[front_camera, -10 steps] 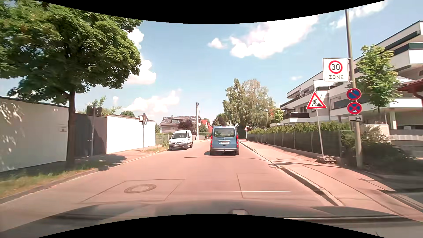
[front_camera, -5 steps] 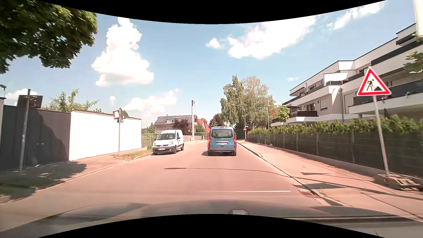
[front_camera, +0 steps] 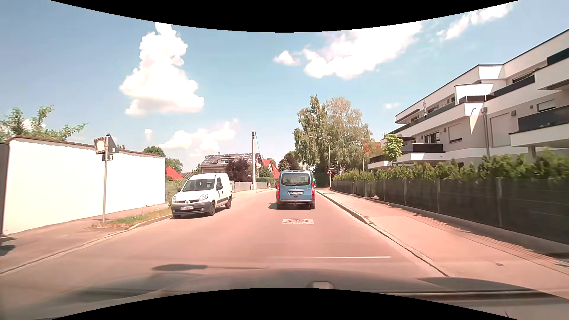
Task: Follow the waypoints while adhering to traffic rules and regulations
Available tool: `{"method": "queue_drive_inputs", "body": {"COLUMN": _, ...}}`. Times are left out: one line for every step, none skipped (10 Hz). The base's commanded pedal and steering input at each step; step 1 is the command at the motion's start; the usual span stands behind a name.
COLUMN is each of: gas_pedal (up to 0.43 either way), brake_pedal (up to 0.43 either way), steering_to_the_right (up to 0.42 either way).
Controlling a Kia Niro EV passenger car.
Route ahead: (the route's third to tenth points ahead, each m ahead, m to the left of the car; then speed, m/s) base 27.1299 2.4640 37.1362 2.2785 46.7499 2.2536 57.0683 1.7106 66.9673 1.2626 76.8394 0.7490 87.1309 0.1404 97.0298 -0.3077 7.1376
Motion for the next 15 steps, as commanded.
{"method": "queue_drive_inputs", "body": {"gas_pedal": 0.020, "brake_pedal": 0.000, "steering_to_the_right": 0.004}}
{"method": "queue_drive_inputs", "body": {"gas_pedal": 0.008, "brake_pedal": 0.000, "steering_to_the_right": 0.004}}
{"method": "queue_drive_inputs", "body": {"gas_pedal": 0.008, "brake_pedal": 0.000, "steering_to_the_right": 0.004}}
{"method": "queue_drive_inputs", "body": {"gas_pedal": 0.008, "brake_pedal": 0.000, "steering_to_the_right": 0.004}}
{"method": "queue_drive_inputs", "body": {"gas_pedal": 0.028, "brake_pedal": 0.000, "steering_to_the_right": 0.004}}
{"method": "queue_drive_inputs", "body": {"gas_pedal": 0.028, "brake_pedal": 0.000, "steering_to_the_right": 0.003}}
{"method": "queue_drive_inputs", "body": {"gas_pedal": 0.028, "brake_pedal": 0.000, "steering_to_the_right": 0.001}}
{"method": "queue_drive_inputs", "body": {"gas_pedal": 0.067, "brake_pedal": 0.000, "steering_to_the_right": 0.000}}
{"method": "queue_drive_inputs", "body": {"gas_pedal": 0.067, "brake_pedal": 0.000, "steering_to_the_right": -0.001}}
{"method": "queue_drive_inputs", "body": {"gas_pedal": 0.098, "brake_pedal": 0.000, "steering_to_the_right": -0.002}}
{"method": "queue_drive_inputs", "body": {"gas_pedal": 0.118, "brake_pedal": 0.000, "steering_to_the_right": -0.002}}
{"method": "queue_drive_inputs", "body": {"gas_pedal": 0.118, "brake_pedal": 0.000, "steering_to_the_right": -0.002}}
{"method": "queue_drive_inputs", "body": {"gas_pedal": 0.118, "brake_pedal": 0.000, "steering_to_the_right": -0.002}}
{"method": "queue_drive_inputs", "body": {"gas_pedal": 0.118, "brake_pedal": 0.000, "steering_to_the_right": -0.002}}
{"method": "queue_drive_inputs", "body": {"gas_pedal": 0.118, "brake_pedal": 0.000, "steering_to_the_right": -0.002}}
